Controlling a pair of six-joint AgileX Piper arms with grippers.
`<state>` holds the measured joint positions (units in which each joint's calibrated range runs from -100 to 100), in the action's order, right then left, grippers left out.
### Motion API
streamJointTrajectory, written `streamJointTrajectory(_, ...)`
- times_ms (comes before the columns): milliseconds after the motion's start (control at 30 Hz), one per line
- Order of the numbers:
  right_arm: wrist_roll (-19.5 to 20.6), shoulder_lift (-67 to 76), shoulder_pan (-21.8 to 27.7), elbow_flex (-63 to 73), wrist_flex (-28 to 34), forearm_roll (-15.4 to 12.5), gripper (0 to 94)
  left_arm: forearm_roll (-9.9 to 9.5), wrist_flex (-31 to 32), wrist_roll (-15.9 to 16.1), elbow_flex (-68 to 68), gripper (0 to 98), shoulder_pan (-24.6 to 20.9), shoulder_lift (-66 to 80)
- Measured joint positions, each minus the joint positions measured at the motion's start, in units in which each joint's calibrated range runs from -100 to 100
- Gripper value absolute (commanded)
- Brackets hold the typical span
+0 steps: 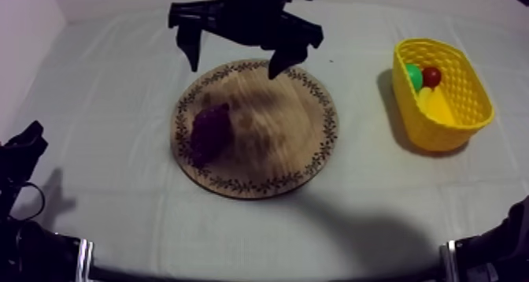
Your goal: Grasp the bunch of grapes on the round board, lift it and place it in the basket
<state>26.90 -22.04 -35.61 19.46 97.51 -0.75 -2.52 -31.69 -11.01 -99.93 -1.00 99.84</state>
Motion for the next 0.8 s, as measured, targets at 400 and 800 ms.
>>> streamJointTrajectory(400, 0.25, -8.8, -0.95, 1.45, -0.89, -1.87, 77.2, 0.0, 0.0, 0.0, 0.0, 0.0, 0.0, 0.0)
streamJointTrajectory(800, 1.4, -22.37, -1.47, 9.93, -1.46, -3.54, 78.3, 0.0, 0.0, 0.0, 0.0, 0.0, 0.0, 0.0)
